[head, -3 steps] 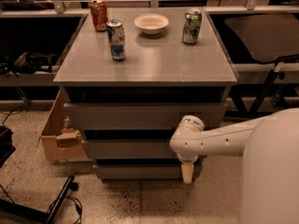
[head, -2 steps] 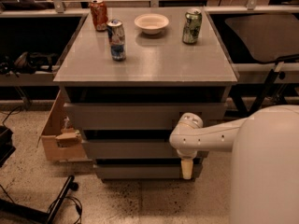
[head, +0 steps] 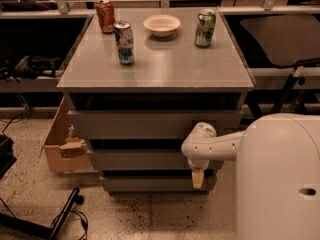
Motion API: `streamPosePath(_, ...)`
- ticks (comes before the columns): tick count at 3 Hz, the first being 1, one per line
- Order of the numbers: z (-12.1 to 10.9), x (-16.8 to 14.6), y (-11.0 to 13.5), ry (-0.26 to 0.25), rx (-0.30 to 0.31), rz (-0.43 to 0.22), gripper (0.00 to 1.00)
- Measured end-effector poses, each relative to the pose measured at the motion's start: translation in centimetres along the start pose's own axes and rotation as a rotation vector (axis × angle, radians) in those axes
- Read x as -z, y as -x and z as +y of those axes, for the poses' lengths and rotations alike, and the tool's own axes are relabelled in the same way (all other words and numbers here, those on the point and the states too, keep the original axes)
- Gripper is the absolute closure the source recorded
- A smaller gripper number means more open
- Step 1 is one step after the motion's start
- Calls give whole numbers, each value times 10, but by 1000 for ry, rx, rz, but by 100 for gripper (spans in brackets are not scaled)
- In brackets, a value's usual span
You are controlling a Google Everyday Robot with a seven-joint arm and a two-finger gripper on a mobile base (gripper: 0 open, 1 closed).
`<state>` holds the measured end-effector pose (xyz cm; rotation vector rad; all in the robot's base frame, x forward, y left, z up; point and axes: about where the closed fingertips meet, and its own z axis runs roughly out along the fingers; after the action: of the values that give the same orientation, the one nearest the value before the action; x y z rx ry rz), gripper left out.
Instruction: Open middle drawer
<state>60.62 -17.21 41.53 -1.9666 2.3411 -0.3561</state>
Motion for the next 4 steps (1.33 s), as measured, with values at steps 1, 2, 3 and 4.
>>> streamPosePath(1, 1, 9, -18, -6, -42, 18, 41)
streamPosePath(2, 6, 25, -36, -10, -68, 52, 66)
streamPosePath(3, 23, 51, -61, 0, -104, 106, 87)
streamPosePath(4, 36, 89, -89, -13, -118, 172, 93)
